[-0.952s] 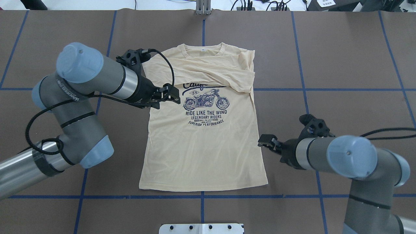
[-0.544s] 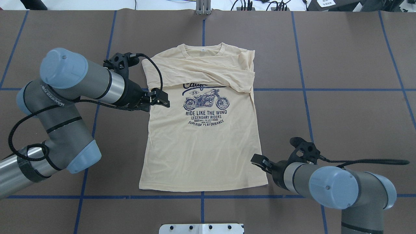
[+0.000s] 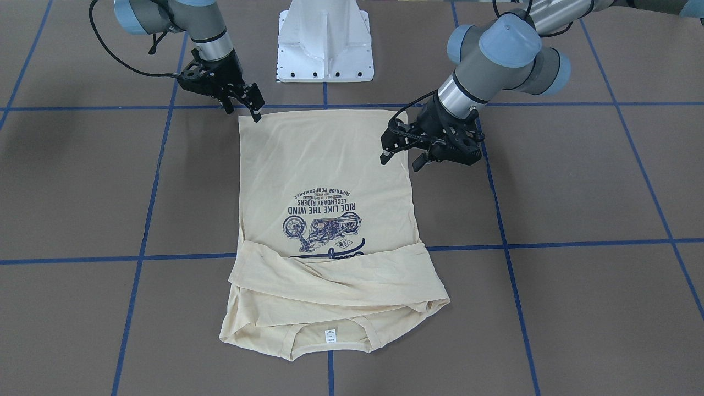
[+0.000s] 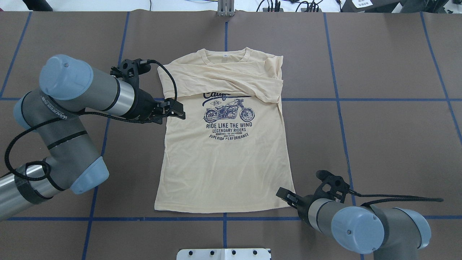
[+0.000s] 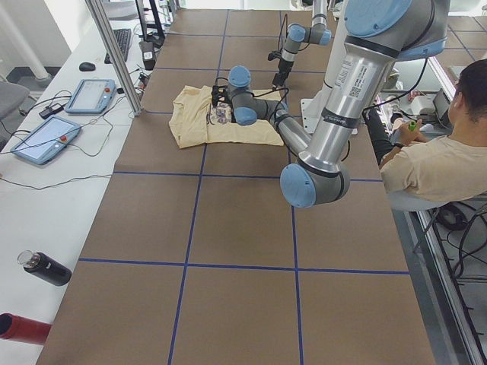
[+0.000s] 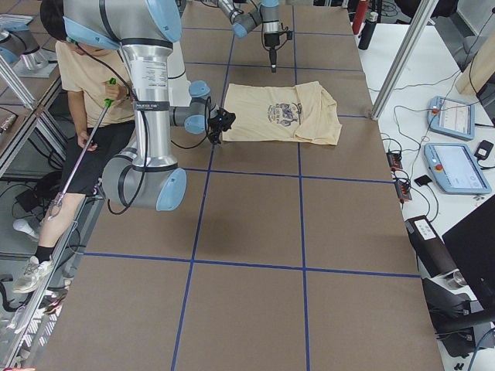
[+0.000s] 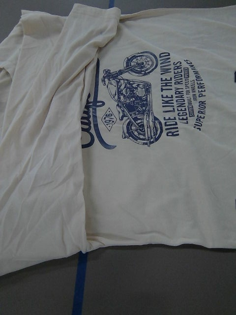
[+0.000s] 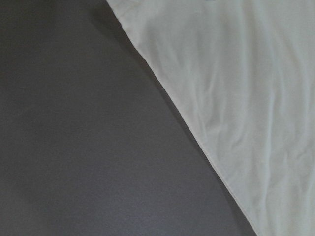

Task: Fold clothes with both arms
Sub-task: 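Move both grippers to the shirt hem nearest the robot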

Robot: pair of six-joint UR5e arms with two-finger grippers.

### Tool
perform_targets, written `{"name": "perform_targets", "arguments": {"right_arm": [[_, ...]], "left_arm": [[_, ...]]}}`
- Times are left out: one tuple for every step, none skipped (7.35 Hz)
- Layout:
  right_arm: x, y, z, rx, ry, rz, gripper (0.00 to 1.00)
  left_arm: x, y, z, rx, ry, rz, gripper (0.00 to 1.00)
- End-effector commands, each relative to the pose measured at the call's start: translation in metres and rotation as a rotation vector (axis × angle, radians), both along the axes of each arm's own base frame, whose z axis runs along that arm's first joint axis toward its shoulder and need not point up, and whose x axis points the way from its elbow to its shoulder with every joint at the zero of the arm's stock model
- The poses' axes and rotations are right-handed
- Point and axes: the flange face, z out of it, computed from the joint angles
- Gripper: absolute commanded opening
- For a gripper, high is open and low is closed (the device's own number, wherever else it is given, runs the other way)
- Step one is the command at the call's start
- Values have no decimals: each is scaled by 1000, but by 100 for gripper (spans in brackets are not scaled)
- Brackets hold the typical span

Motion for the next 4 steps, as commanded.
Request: {"name": "perform_targets", "arguments": {"right_arm": [[-2, 1, 3, -12, 2, 7, 54], [-1, 1, 3, -14, 2, 6, 1], [2, 0, 5, -14, 5, 5, 0], [6, 0, 1, -14, -3, 4, 0]], "left_arm": [[1, 1, 0, -1, 0, 0, 83], [-2, 0, 0, -1, 2, -3, 83], [-3, -1, 0, -2, 0, -6, 83], [-3, -1, 0, -5, 1, -7, 83]]}}
